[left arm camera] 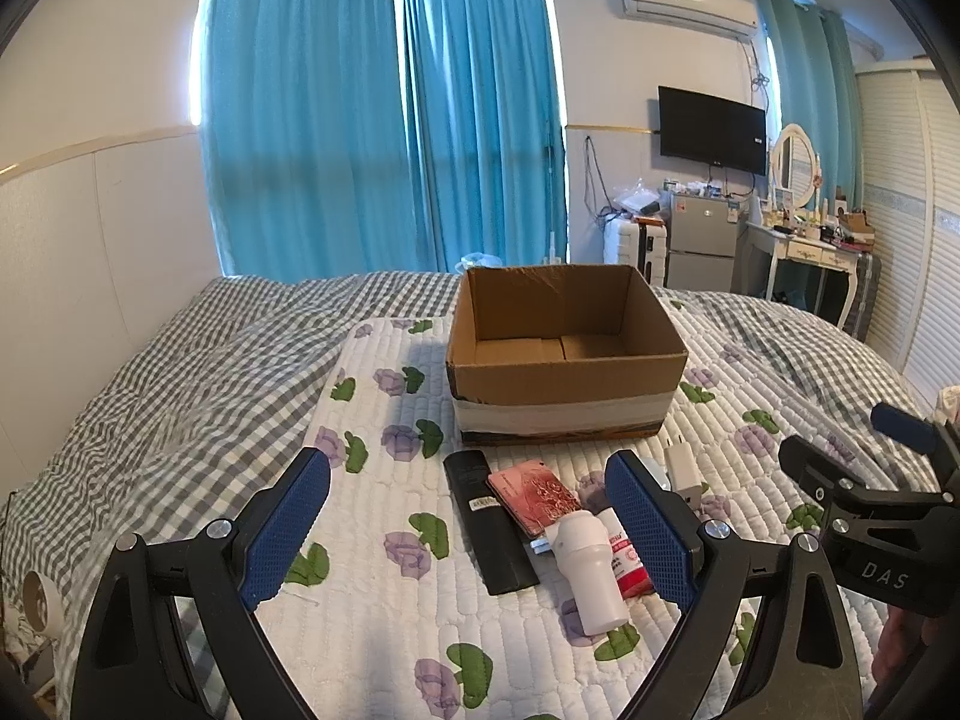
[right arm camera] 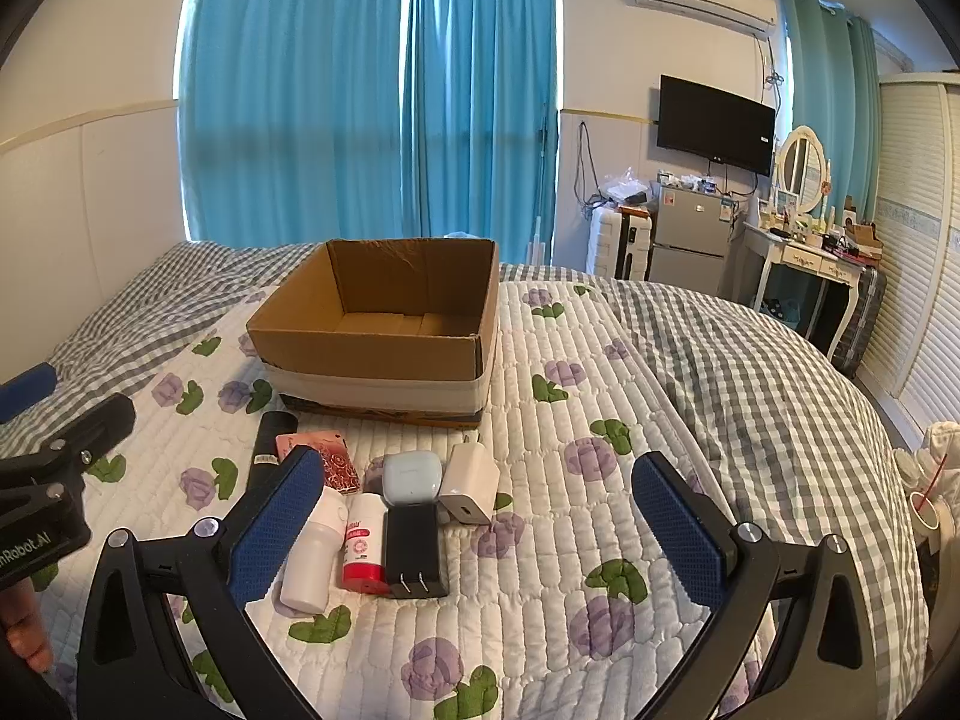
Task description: Organize rigid objects
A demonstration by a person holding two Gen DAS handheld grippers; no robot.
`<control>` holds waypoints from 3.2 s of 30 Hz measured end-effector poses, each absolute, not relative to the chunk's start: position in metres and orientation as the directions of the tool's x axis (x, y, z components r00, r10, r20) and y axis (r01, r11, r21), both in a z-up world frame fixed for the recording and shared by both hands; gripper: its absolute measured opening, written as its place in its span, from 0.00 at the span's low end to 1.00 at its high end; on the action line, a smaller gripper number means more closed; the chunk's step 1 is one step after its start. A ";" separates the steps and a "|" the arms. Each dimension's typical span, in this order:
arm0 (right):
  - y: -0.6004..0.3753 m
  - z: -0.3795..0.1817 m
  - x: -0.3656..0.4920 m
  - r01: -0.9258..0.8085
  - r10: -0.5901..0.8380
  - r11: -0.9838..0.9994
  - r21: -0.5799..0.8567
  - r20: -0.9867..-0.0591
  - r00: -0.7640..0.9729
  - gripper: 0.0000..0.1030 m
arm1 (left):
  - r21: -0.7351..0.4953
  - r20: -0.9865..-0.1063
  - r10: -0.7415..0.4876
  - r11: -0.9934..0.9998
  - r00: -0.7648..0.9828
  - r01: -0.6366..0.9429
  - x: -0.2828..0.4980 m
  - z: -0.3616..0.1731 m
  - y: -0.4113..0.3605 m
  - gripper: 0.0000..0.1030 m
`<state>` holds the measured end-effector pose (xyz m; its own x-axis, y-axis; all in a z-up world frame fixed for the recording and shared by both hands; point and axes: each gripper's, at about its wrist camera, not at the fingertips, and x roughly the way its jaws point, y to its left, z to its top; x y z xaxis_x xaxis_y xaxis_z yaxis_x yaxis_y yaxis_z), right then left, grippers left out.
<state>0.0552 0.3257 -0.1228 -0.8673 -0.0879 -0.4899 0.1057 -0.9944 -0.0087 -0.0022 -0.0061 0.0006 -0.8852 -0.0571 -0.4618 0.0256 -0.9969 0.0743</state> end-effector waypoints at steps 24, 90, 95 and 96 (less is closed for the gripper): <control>0.345 -0.183 -0.022 0.122 -0.075 -0.993 -0.003 -0.773 -0.629 0.98 | 0.097 -0.816 -0.016 -0.989 -0.578 -0.108 -0.095 -0.124 0.048 0.79; 0.271 0.016 -0.024 0.221 -0.138 -0.973 -0.063 -0.609 -0.781 0.37 | 0.055 -0.622 0.133 -0.976 -0.772 -0.212 -0.128 0.110 0.002 0.43; 0.266 0.025 -0.077 0.218 -0.150 -0.975 -0.042 -0.599 -0.787 0.37 | 0.047 -0.641 0.125 -0.979 -0.758 -0.201 -0.184 0.101 0.009 0.43; 0.265 0.022 -0.088 0.214 -0.151 -0.976 -0.034 -0.602 -0.784 0.37 | 0.050 -0.643 0.121 -0.979 -0.756 -0.199 -0.192 0.097 0.011 0.43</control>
